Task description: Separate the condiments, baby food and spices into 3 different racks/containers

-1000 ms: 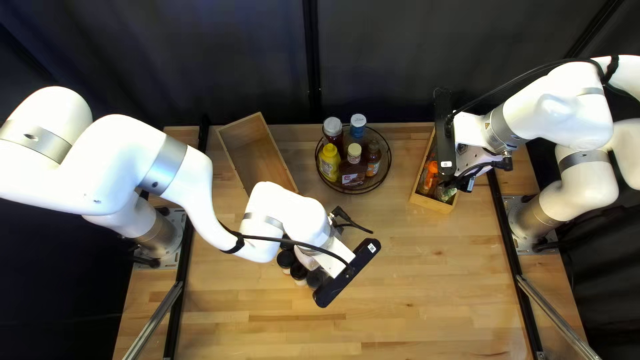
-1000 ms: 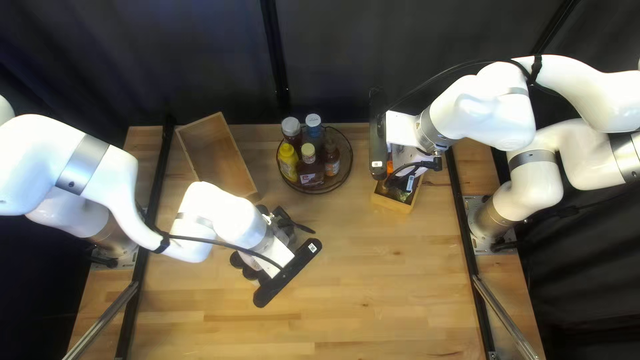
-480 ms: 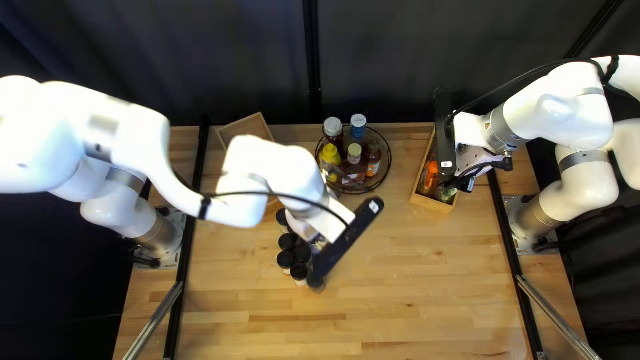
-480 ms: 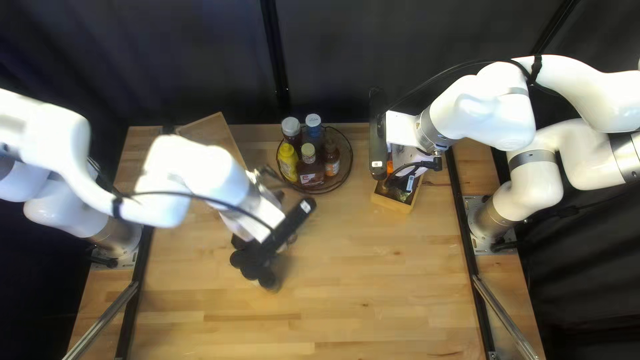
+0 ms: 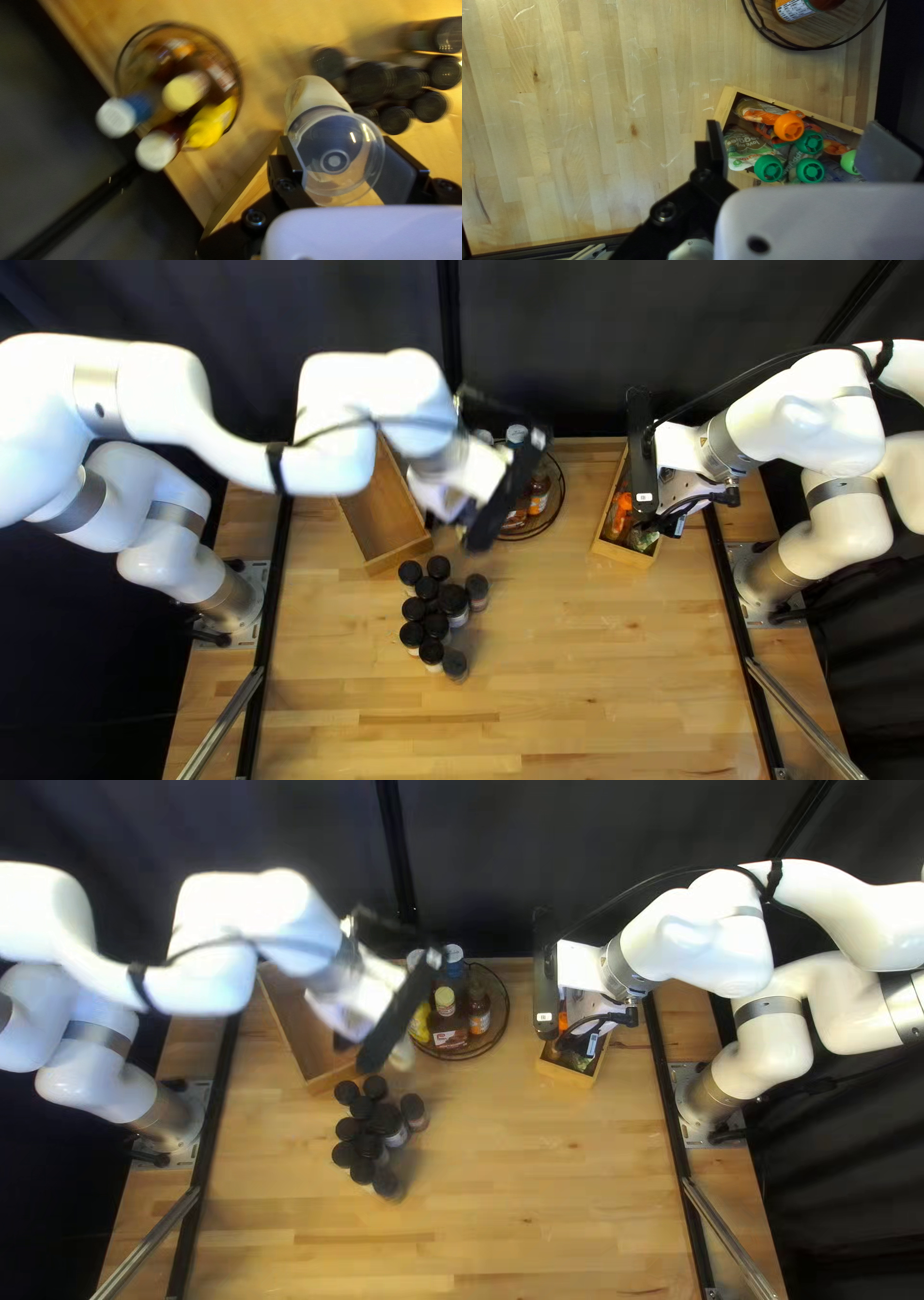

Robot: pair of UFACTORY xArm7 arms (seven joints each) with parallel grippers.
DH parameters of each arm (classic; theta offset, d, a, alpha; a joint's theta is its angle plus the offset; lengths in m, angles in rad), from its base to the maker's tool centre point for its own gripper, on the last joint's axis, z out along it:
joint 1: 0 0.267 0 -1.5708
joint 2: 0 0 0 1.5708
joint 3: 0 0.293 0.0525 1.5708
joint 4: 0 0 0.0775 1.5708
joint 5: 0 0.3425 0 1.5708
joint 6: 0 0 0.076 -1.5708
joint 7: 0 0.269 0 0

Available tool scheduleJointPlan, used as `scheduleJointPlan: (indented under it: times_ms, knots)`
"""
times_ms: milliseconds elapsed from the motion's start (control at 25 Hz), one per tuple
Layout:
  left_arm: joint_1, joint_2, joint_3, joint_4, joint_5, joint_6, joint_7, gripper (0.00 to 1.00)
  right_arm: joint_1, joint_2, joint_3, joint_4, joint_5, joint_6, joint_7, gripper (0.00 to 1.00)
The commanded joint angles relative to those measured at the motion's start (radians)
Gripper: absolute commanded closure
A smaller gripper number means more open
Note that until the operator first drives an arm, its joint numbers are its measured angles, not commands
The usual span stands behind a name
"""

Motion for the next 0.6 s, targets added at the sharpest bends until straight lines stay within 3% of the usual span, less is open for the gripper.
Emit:
scheduleJointPlan:
  times_ms: [40,200,600]
  knots:
    - [0.043,0.033,0.034,0.075,0.003,0.017,-0.101,1.0,0.0,0.0,0.0,0.0,0.0,0.0,0.0,0.0]
    - [0.063,0.067,0.046,0.128,0.021,0.034,-0.2,1.0,0.0,0.0,0.0,0.0,0.0,0.0,0.0,0.0]
    - [0.079,0.112,0.054,0.116,0.061,-0.007,-0.319,1.0,0.0,0.0,0.0,0.0,0.0,0.0,0.0,0.0]
